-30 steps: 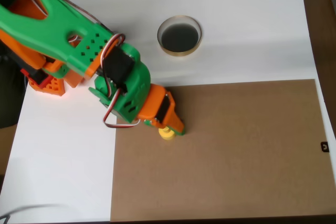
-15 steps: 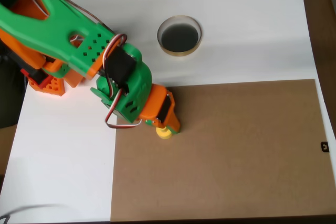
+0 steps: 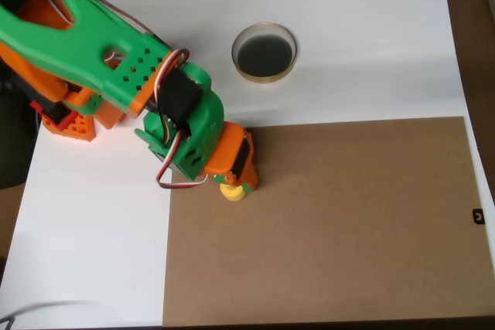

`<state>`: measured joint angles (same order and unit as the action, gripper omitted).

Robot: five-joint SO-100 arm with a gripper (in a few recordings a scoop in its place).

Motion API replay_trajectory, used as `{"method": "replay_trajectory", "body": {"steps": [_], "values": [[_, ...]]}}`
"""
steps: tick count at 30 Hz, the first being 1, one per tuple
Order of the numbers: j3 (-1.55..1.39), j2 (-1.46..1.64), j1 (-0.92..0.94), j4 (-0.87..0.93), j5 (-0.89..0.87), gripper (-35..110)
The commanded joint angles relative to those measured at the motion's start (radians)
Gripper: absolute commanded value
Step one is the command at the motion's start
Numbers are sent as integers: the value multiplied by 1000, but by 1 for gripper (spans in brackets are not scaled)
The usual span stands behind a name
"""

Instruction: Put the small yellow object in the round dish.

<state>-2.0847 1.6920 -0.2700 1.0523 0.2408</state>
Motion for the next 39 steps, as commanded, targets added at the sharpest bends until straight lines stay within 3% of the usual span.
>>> {"method": "replay_trajectory", "body": {"steps": [1,16,39], "values": [[115,61,-5,64,48,0],[396,-156,-58,239,170,0],[440,58,-601,445,32,0]]}}
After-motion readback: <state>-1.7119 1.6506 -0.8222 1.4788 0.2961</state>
